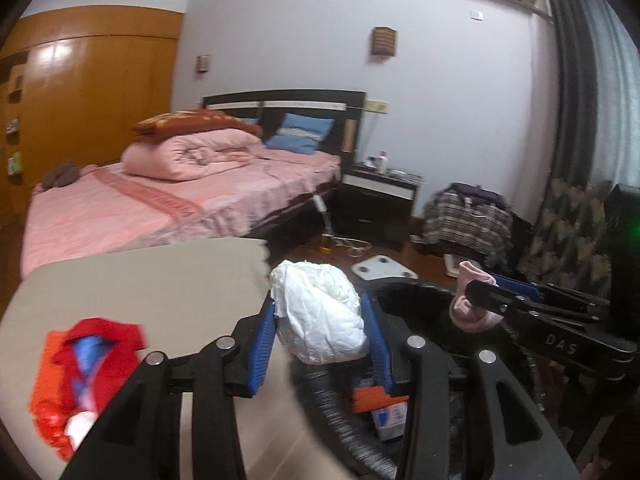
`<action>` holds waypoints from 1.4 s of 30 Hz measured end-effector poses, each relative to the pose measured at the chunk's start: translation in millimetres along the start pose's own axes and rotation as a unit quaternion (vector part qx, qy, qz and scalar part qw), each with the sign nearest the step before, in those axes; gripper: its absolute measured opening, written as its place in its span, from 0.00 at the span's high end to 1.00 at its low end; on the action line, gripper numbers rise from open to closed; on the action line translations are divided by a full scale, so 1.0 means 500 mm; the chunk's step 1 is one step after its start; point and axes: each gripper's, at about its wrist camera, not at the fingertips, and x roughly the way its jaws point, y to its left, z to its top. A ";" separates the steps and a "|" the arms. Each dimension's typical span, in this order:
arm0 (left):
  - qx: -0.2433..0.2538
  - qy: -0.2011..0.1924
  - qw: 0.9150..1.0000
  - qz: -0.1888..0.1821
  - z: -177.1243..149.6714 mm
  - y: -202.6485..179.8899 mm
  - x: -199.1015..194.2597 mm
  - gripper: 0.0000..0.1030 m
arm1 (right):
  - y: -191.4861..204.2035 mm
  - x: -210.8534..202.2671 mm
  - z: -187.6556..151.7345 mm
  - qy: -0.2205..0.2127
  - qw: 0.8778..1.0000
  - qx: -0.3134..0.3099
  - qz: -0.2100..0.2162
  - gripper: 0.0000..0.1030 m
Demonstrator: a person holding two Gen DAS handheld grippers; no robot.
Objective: Collect trash
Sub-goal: 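Carry the tissue and pink cloth over the bin and release both, then return both tools to the pile and lower the left tool onto the white bag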
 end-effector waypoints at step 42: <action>-0.078 0.067 0.967 0.232 -0.191 0.345 -0.142 0.32 | 0.419 0.146 -0.090 0.030 0.988 -0.109 0.105 0.06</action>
